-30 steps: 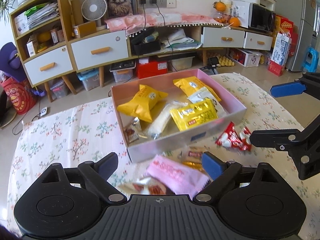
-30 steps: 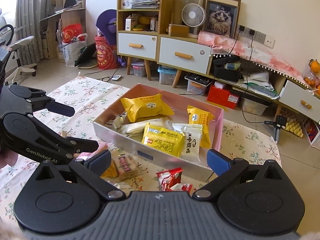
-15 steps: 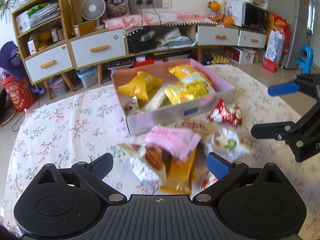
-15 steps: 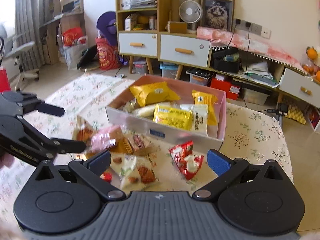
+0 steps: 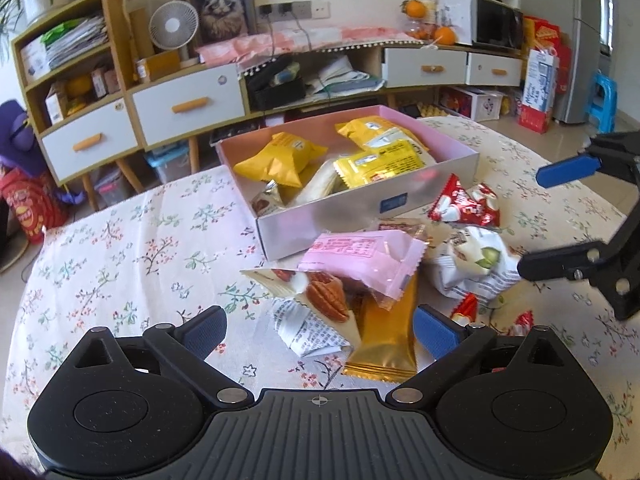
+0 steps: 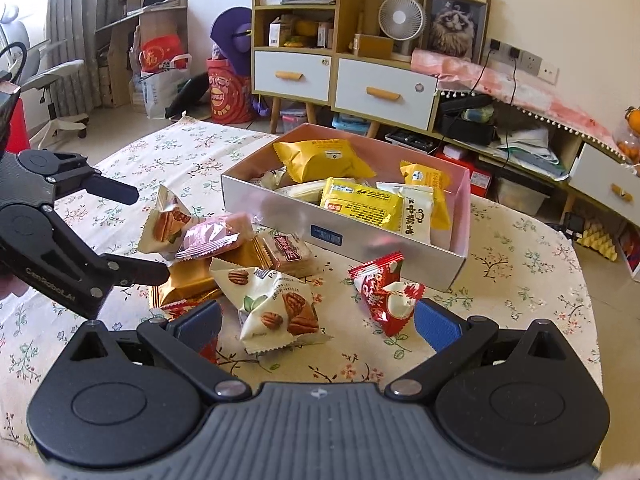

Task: Organize snacks
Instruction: 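Withdraw both tools from the box back to the snack pile, then grasp the pecan cookie pack with the left tool while the right tool grasps another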

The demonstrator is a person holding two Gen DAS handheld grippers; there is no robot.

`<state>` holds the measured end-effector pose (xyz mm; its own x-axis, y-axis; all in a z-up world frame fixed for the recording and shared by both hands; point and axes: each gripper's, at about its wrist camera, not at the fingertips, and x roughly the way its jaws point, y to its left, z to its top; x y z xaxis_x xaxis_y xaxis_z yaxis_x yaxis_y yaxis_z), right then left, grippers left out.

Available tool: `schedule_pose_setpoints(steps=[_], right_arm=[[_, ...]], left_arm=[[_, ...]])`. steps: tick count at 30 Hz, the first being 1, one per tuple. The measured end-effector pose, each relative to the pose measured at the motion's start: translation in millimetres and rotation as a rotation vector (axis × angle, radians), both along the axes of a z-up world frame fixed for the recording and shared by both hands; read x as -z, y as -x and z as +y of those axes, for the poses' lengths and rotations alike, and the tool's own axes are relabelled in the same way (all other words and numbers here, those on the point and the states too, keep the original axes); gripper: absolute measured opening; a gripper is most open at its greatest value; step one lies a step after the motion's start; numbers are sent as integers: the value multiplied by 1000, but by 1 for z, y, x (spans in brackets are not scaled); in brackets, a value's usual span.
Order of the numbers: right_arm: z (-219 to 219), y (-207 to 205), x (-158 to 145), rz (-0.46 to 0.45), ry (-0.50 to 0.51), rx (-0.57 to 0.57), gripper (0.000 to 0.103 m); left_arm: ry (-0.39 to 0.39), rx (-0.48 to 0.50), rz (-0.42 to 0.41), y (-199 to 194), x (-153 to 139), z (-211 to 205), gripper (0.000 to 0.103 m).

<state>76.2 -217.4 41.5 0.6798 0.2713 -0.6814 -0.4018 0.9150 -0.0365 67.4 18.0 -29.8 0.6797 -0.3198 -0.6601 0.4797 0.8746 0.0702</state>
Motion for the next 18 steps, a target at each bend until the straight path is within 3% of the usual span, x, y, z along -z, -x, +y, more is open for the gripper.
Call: schedule_pose_setpoints(steps=[9,18], right_arm=[[22,-4,9,26,46,-53,101],[33,-16,18,70,47,-36,90]], left_arm=[[37,-49,62,-17,7,5,93],[93,-84,120,-28,9,10,60]])
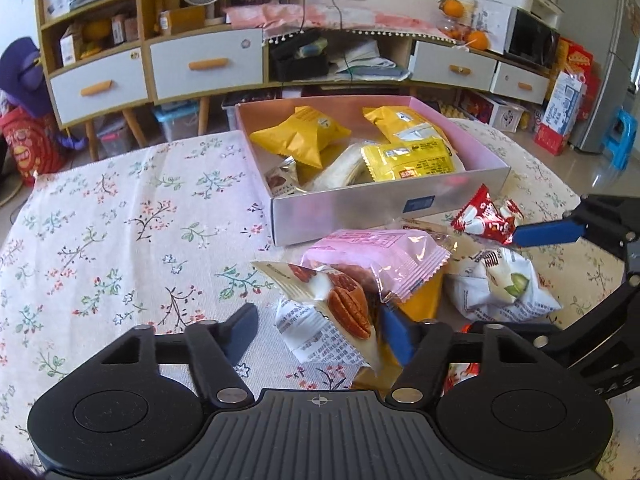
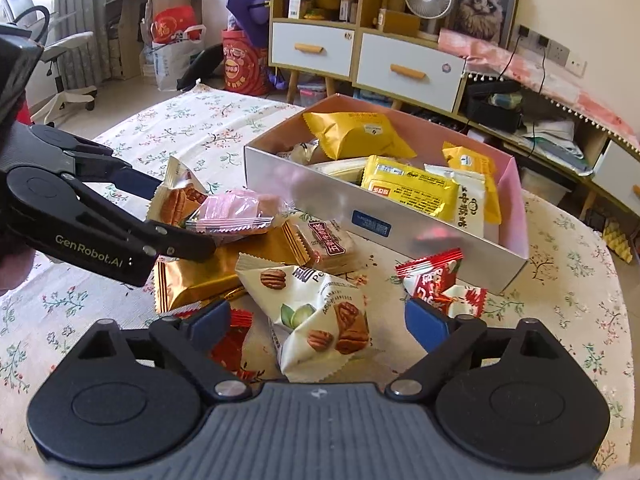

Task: Organize snacks
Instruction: 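Grasp the pecan cookie pack with the left tool while the right tool grasps another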

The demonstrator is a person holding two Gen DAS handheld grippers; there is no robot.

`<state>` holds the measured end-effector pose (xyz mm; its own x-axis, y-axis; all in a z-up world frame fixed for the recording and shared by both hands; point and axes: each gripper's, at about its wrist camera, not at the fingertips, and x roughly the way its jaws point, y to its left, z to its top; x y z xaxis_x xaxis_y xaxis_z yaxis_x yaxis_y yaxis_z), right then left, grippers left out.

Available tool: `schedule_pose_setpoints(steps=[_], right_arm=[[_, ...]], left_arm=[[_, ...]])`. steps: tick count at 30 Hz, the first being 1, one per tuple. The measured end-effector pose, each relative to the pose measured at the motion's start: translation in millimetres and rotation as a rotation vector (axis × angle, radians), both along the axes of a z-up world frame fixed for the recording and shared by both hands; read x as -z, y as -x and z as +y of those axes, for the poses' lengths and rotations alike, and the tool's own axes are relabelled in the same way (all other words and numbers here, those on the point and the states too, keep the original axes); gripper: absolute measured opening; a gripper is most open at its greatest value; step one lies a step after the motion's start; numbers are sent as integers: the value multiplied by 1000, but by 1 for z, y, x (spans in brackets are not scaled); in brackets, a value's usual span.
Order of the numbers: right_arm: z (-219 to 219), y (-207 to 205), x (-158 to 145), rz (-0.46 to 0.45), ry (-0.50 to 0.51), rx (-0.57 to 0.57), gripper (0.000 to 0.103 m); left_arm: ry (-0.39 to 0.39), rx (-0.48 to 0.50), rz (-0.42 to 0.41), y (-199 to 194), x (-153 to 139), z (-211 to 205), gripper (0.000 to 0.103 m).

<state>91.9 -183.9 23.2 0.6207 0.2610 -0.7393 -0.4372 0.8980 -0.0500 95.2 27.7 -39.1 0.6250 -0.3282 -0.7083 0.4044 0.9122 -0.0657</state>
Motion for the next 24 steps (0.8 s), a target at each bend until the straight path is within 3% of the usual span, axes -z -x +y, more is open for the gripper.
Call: schedule_pose_setpoints(steps=[4,6,13,24], right_arm=[[4,-3,1,6,4,1,84],[5,-3,2,9,7,0,80],[11,-6,3,22,8,-19,64],[13,-4,0,2,42,-55,55]], left_arm=[[2,-8,17,-3,1,0,46],[-5,-9,18,-3,2,0,44],[-18,-14,18,-3,1,-2,41],[-37,-18,24,-2,-1,-3,40]])
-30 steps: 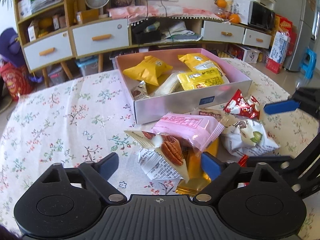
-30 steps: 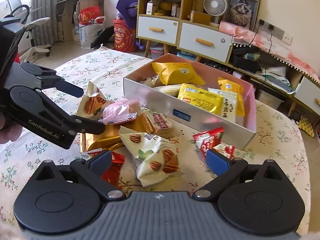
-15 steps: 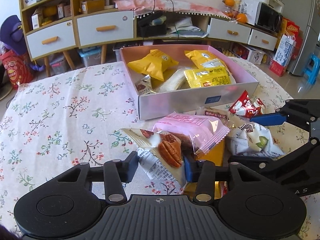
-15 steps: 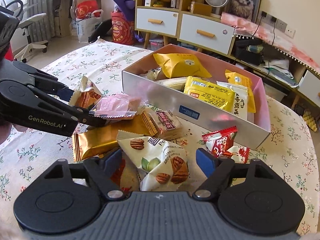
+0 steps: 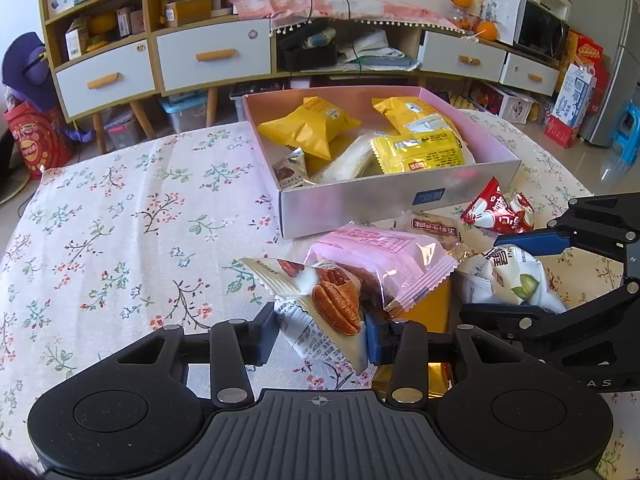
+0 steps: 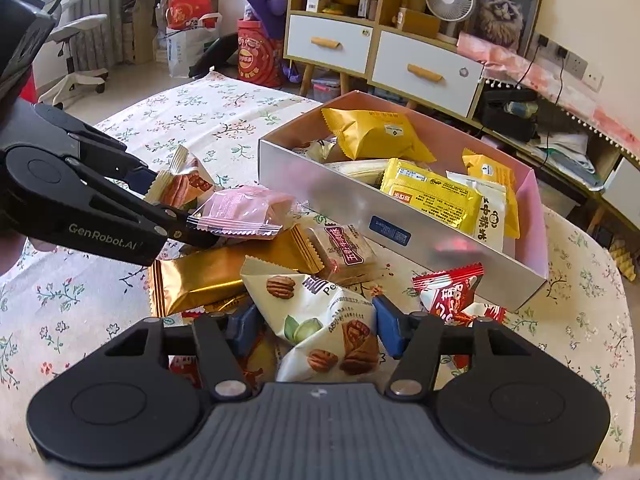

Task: Organize snacks
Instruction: 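Grasp the pecan cookie pack with the left tool while the right tool grasps another, then carry both pecan cookie packs into the box and open both tools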

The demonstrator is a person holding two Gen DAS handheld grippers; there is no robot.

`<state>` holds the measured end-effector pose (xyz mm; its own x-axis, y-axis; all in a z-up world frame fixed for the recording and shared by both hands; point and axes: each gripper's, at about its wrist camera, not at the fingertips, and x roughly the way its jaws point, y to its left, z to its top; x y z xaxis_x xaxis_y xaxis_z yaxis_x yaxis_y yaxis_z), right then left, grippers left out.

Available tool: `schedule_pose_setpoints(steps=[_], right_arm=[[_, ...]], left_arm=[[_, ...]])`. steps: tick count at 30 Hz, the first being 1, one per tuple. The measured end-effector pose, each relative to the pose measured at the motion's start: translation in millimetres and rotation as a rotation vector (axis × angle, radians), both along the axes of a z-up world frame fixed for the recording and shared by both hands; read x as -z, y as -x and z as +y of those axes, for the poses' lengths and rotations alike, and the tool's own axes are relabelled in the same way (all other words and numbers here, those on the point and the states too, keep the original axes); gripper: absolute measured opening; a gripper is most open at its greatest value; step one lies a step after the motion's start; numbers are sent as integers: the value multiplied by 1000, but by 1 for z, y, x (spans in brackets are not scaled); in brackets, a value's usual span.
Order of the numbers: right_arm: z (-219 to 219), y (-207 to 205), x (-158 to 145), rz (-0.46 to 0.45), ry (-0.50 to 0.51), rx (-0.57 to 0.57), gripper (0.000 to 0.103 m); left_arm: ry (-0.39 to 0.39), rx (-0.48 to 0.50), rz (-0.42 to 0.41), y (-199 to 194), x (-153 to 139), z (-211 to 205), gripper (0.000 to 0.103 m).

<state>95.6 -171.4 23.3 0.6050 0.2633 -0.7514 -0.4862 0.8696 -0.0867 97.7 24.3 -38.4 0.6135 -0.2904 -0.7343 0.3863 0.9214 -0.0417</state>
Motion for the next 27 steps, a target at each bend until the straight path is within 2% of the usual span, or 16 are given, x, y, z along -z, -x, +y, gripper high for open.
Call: schedule_pose_setpoints(steps=[6,16,27], right_arm=[[-3,1,-5,1,-10,-10,48],[-9,1,-13,-24,-22,-8,48],[-19,1,-23,-48,-48,16,48]], left_arm=[[-1,5,6,2,-2,2,40],[14,-4,2,2,-9,7,40],[-3,-7,-17,6,-20,12,39]])
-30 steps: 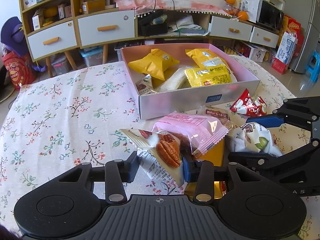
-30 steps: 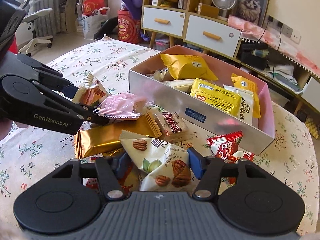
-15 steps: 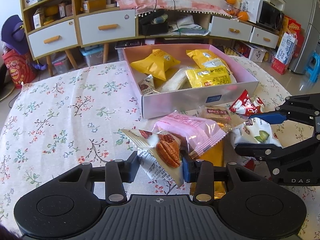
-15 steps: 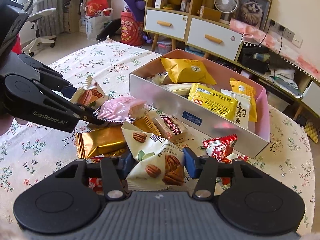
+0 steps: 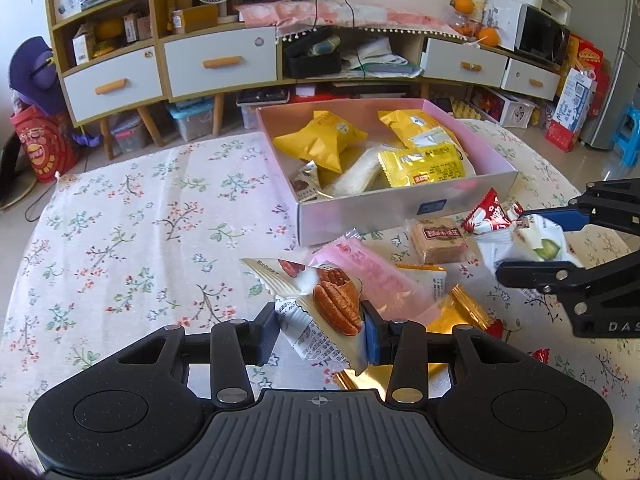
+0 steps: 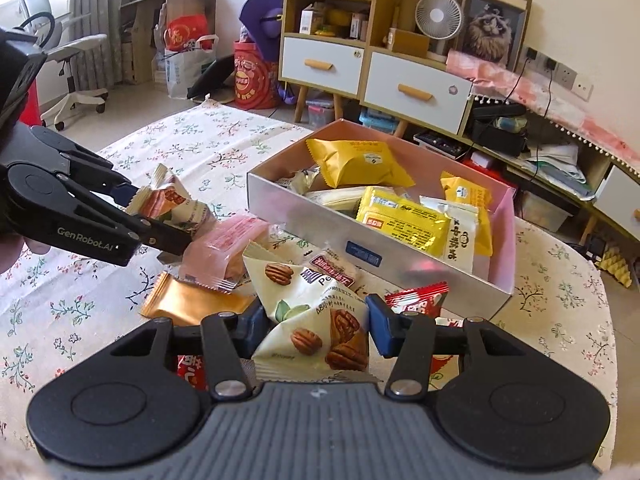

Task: Organize snacks
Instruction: 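Carry both pecan cookie packs into the box and open both tools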

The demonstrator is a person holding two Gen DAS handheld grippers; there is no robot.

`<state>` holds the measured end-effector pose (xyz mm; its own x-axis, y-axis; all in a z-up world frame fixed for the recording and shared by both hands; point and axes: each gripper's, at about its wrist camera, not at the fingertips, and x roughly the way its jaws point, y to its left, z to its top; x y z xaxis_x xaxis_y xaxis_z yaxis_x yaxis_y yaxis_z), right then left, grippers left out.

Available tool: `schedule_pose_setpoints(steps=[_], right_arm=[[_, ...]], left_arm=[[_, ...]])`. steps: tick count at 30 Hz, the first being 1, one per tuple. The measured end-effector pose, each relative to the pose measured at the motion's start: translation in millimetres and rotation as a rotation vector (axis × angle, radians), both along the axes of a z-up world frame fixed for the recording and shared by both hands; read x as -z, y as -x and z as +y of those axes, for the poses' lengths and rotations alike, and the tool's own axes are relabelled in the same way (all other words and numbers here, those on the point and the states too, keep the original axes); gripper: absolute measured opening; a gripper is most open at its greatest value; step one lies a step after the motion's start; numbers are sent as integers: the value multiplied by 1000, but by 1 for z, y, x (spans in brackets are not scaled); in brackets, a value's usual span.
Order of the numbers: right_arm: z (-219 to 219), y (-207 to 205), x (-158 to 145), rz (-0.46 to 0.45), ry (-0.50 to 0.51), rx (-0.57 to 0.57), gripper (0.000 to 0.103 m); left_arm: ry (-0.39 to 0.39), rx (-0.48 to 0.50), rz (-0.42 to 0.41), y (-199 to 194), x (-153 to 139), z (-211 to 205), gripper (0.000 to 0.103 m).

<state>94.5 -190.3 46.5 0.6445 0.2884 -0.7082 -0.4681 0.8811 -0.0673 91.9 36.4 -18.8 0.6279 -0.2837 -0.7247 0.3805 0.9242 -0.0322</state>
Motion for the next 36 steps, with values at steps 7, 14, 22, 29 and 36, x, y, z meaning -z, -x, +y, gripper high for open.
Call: schedule_pose_setpoints(steps=[7,14,22,29,36], right_arm=[[-10,-3,-12,-28,-35,33,48],[-19,-11,-17,-50,-45,72,48],[-32,-23,-25,-68,-75,127,48],[-39,-51,-36,-95,-121,172,48],[-47,-94,-24,-74,-169,211,48]], left_arm=[[-2,-13,-27,0,-10,6,39],[27,-51,-46,-2,-19,9,39],[67,-53,-66,-11,-33,-4,39],[79,-23,-77,-44,-40,-30,39],[40,39,-70,-82,-31,-67,39]])
